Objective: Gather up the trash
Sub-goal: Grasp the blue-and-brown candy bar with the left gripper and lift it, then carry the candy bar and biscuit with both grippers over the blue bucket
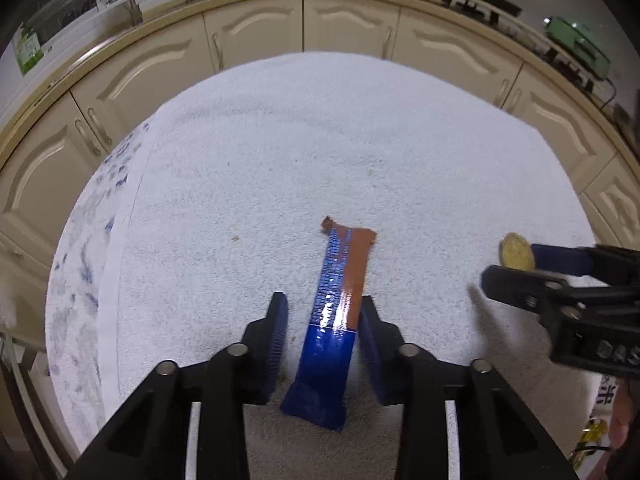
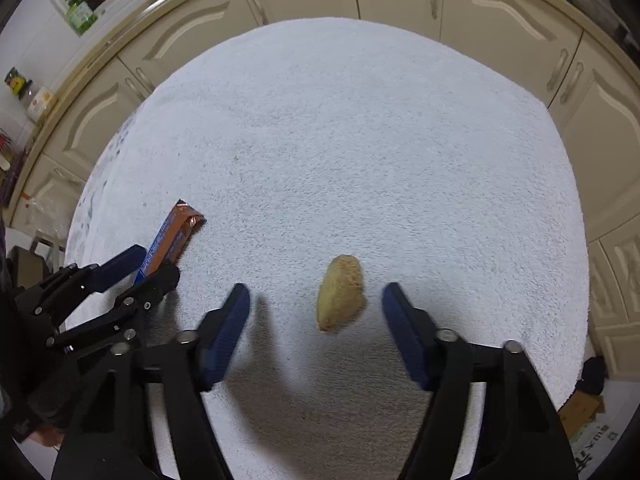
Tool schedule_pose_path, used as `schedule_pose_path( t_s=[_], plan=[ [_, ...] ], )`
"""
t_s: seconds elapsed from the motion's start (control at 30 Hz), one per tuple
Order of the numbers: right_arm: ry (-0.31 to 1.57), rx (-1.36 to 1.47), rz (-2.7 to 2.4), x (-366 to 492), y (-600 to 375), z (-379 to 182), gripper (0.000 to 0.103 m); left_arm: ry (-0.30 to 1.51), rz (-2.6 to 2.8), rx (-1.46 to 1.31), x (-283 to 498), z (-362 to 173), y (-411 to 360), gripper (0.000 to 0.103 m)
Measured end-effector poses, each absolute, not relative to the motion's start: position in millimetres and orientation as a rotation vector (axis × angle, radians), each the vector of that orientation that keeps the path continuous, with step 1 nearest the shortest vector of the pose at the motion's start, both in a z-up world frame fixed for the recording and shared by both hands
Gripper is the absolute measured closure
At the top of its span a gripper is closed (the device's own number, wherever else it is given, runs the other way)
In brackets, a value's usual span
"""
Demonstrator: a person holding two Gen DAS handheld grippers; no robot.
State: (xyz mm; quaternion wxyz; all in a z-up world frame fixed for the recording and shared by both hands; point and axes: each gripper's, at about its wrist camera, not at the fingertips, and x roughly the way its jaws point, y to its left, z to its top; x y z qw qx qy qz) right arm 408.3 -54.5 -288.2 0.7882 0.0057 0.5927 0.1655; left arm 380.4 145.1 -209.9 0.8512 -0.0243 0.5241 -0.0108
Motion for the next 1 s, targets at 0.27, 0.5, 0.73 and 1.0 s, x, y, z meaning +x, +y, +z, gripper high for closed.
schedule_pose_path(
  t_s=[0.27, 0.5, 0.73, 1.0],
  plan=[
    [1.243, 0.003, 0.302, 410, -65, -288, 0.083, 1.082, 0.001, -0.075, 365, -215, 147, 0.087],
    [1.249, 0.016, 0.319, 403, -64, -286, 0.084, 1.074, -0.011, -0.097, 362, -197, 144, 0.087],
    [1.240, 0.035, 0.325, 394, -74, -278, 0.084, 1.058, -0.040, -0.096, 356, -179, 138, 0.087],
    [1.215, 0.065, 0.304, 381, -100, -266, 0.084, 1.045, -0.089, -0.059, 352, -166, 113, 0.087]
  ],
)
